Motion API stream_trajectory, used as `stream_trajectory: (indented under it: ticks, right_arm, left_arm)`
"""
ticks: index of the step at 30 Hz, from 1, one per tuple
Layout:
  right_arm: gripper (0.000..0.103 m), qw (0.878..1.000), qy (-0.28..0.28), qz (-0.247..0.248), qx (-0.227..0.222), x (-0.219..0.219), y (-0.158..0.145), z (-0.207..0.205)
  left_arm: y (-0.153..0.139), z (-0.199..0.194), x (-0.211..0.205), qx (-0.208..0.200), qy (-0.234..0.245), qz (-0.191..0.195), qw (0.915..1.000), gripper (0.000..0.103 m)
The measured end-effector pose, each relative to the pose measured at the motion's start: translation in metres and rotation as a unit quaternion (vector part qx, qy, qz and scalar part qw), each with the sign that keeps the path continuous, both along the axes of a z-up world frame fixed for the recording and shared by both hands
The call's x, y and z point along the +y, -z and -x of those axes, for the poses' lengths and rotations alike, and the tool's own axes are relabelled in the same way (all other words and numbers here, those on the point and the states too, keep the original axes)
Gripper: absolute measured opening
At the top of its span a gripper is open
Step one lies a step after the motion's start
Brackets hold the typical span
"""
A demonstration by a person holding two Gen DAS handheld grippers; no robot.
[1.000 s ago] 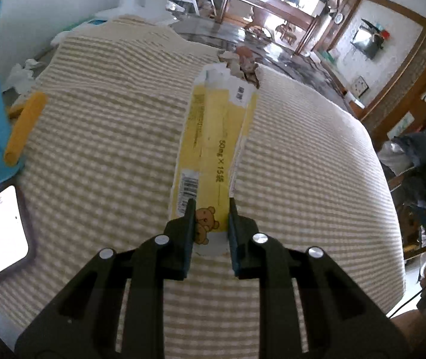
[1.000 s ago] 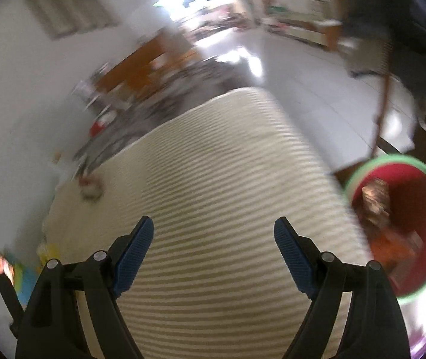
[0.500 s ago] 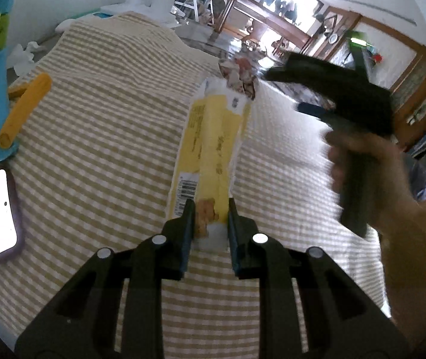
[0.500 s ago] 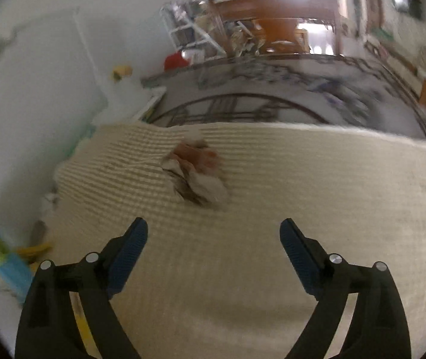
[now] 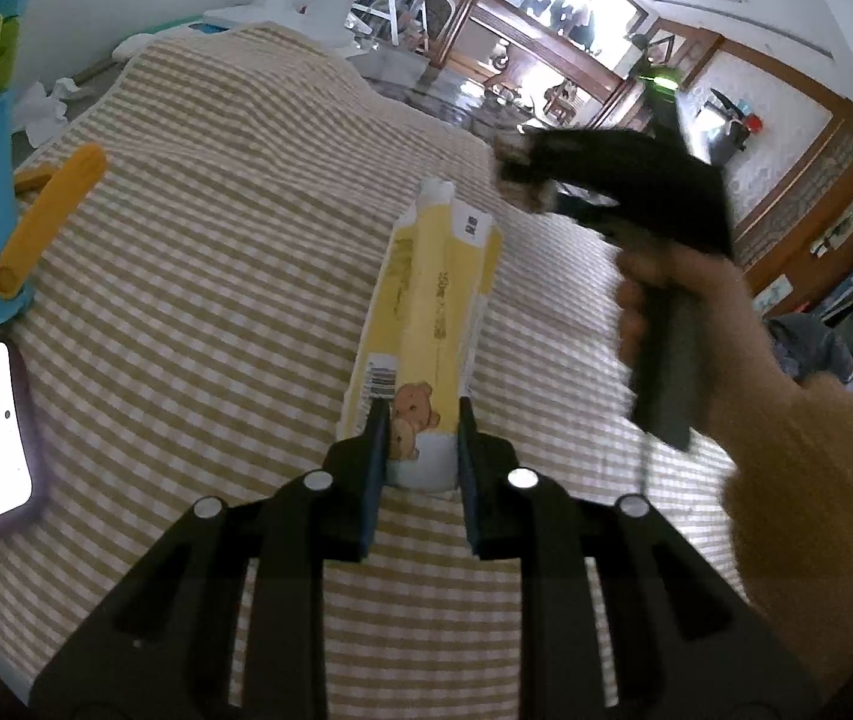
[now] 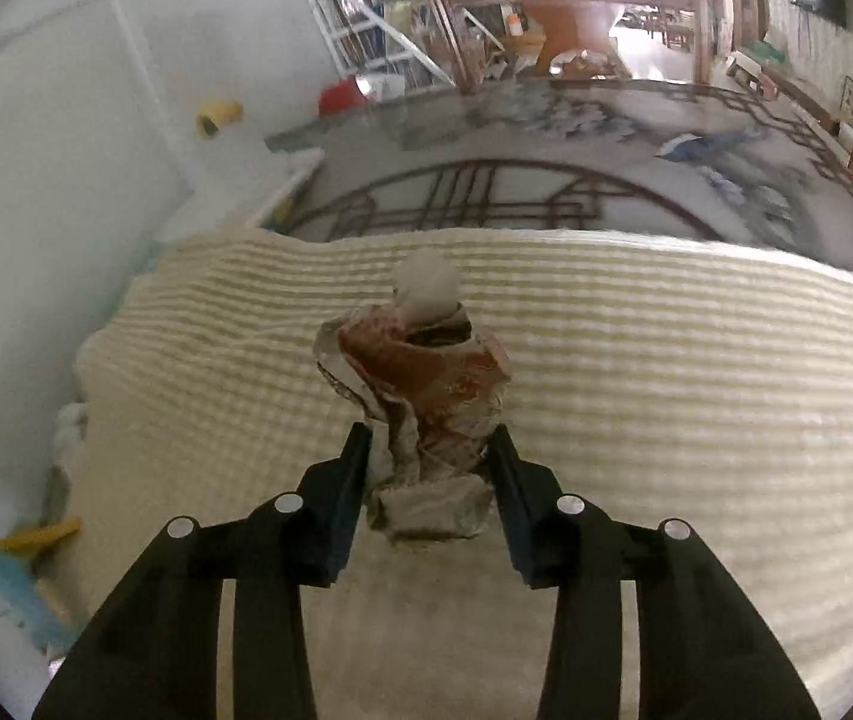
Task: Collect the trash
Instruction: 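Grasp the yellow box with the left tool while the right tool grasps crumpled paper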
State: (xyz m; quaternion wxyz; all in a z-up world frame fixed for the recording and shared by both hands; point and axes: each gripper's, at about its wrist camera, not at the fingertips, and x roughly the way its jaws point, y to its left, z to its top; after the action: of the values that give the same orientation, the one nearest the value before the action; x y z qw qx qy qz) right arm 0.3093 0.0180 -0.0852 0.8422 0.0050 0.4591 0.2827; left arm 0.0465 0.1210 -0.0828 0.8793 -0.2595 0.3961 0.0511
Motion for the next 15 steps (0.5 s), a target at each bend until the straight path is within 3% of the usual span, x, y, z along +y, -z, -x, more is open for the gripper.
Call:
stream_trajectory:
  ticks: [1,5,11,15]
  right_arm:
    - [0.039,1.0,-0.002,0.002,0.0,-0.013,-0.004,0.009]
    - [0.039,1.0,-0.016,0.008,0.01,-0.081,-0.014,0.061]
    - [0.04,0.999,-0.015,0.039,0.026,-0.169,-0.01,0.137]
    - [0.041,0.997,0.0,0.061,0.049,-0.2,0.014,0.166]
  left_arm:
    - [0.0,-0.003,-0.001,0.002,0.002,-0.004,1.0,0.021]
    - [-0.001,-0.01,-0.011,0.007,0.008,-0.018,0.9998,0.043]
    - [-0.01,-0.03,-0.019,0.009,0.013,-0.054,0.9984,0.059]
    - [-0.005,-0.053,-0.015,0.031,0.0,-0.088,0.9957,0.062]
